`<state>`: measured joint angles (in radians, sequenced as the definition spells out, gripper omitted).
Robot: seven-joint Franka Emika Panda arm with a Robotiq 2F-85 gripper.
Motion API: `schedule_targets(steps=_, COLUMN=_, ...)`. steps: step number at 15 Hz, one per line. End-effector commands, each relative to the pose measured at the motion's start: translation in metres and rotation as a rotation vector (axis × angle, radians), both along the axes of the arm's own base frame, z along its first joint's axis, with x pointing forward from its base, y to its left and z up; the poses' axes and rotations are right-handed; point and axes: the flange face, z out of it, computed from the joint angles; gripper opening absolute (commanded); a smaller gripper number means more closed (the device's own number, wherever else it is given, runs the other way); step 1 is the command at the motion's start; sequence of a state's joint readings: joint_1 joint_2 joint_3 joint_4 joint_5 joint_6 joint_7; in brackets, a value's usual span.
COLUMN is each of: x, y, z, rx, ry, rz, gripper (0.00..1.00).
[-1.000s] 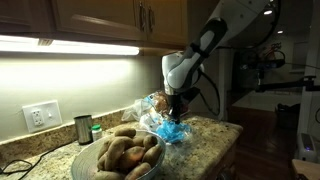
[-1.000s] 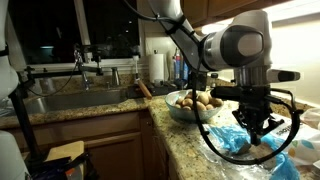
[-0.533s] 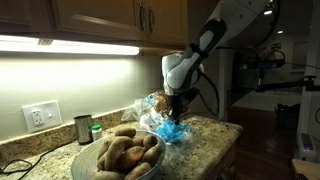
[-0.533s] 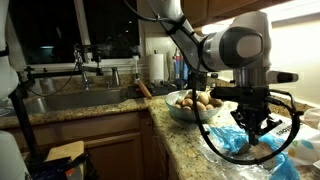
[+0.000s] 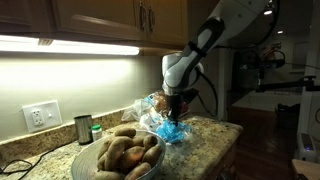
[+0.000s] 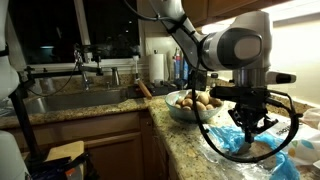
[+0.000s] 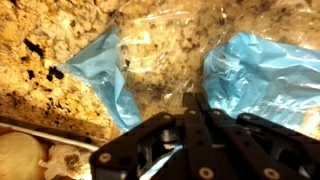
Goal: Pick the potato from the plastic bag and put it in the glass bowl
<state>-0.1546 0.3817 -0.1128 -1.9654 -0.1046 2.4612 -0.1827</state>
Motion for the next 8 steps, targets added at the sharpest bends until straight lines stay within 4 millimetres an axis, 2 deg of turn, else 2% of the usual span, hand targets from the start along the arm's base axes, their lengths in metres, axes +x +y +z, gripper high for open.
schedule_targets(steps=1, x=-0.0043, y=-0.0048, z=0.0007, rx=0.030, ry=0.014, rz=0.019, gripper=0.07)
schedule_targets(steps=8, x=-0.0049, y=-0.0087, z=0.0006, rx=0.048, ry=0.009, rz=0.028, gripper=0.07)
